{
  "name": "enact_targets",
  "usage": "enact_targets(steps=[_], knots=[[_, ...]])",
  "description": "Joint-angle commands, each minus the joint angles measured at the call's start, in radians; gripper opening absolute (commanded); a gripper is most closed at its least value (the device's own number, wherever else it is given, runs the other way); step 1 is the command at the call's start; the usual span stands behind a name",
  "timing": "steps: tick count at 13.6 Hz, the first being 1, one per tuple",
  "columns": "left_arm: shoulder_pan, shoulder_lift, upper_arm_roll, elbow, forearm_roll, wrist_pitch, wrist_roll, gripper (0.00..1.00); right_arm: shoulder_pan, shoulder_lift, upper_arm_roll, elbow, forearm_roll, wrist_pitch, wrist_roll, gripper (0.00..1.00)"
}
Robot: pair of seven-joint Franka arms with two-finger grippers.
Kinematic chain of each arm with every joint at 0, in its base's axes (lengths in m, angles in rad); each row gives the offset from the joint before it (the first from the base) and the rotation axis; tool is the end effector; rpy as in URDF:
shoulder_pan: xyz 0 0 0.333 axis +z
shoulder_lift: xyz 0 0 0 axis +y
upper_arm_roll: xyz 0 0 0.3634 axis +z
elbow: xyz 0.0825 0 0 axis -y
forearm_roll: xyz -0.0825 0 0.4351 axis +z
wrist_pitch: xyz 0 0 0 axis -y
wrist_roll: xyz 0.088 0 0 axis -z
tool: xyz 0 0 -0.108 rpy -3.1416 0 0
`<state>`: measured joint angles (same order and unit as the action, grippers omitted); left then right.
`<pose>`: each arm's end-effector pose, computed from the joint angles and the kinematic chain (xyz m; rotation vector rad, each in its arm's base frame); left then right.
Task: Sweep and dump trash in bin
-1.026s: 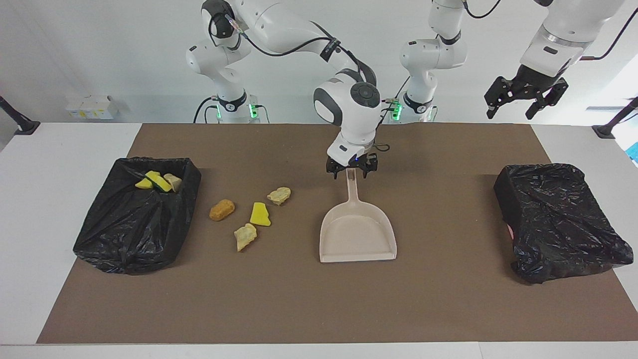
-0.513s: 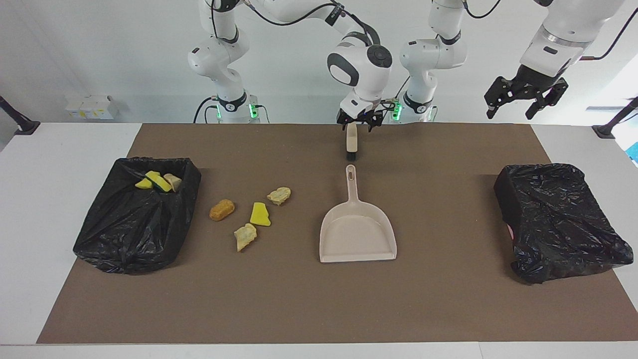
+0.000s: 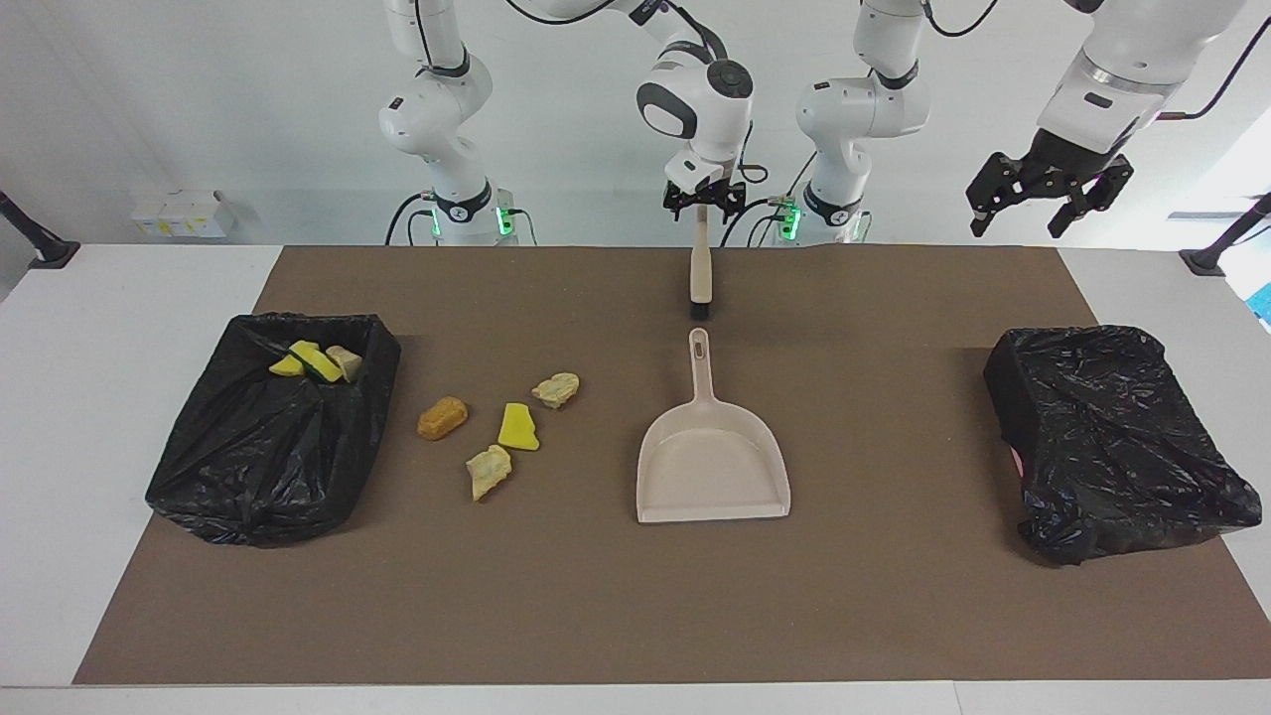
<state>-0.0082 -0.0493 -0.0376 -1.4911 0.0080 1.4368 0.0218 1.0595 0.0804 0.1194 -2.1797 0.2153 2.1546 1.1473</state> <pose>0.5722 -0.0260 0.7294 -3.1300 0.1041 0.0077 0.2124 0.5359 0.3600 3.0969 -0.1499 -0.3258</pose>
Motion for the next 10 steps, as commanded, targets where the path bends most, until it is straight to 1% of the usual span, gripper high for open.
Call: enact_targets(steps=[1, 2, 3, 4, 5, 7, 8, 9, 10], knots=[[0.04, -0.012, 0.015, 0.011, -0.013, -0.003, 0.017, 1.0, 0.007, -0.03, -0.004, -0.035, 0.054, 0.054, 0.025, 0.97], [0.039, -0.012, 0.013, 0.011, -0.013, -0.003, 0.017, 1.0, 0.007, -0.03, -0.004, -0.035, 0.061, 0.056, 0.026, 0.88], [0.034, -0.014, 0.013, 0.009, -0.013, -0.007, 0.018, 1.0, 0.007, -0.031, -0.004, -0.04, 0.061, 0.056, 0.023, 0.85], [0.031, -0.014, 0.012, 0.009, -0.014, -0.007, 0.017, 1.0, 0.007, -0.031, -0.004, -0.051, 0.061, 0.06, 0.016, 0.84], [0.028, -0.014, 0.01, 0.008, -0.014, -0.006, 0.017, 1.0, 0.004, -0.031, -0.006, -0.054, 0.061, 0.068, 0.008, 0.81], [0.024, -0.014, -0.005, 0.005, -0.017, -0.003, 0.01, 1.0, -0.003, -0.021, -0.006, -0.055, 0.061, 0.087, -0.009, 0.68], [0.005, -0.015, -0.005, 0.005, -0.019, -0.003, 0.007, 1.0, -0.003, -0.004, -0.006, -0.055, 0.061, 0.09, -0.012, 0.62], [-0.015, -0.015, -0.004, 0.005, -0.025, -0.003, 0.003, 1.0, -0.003, 0.01, -0.006, -0.055, 0.061, 0.097, -0.015, 0.51], [-0.035, -0.015, -0.004, 0.005, -0.026, -0.001, 0.0, 1.0, -0.004, 0.015, -0.006, -0.043, 0.059, 0.09, -0.021, 0.29]])
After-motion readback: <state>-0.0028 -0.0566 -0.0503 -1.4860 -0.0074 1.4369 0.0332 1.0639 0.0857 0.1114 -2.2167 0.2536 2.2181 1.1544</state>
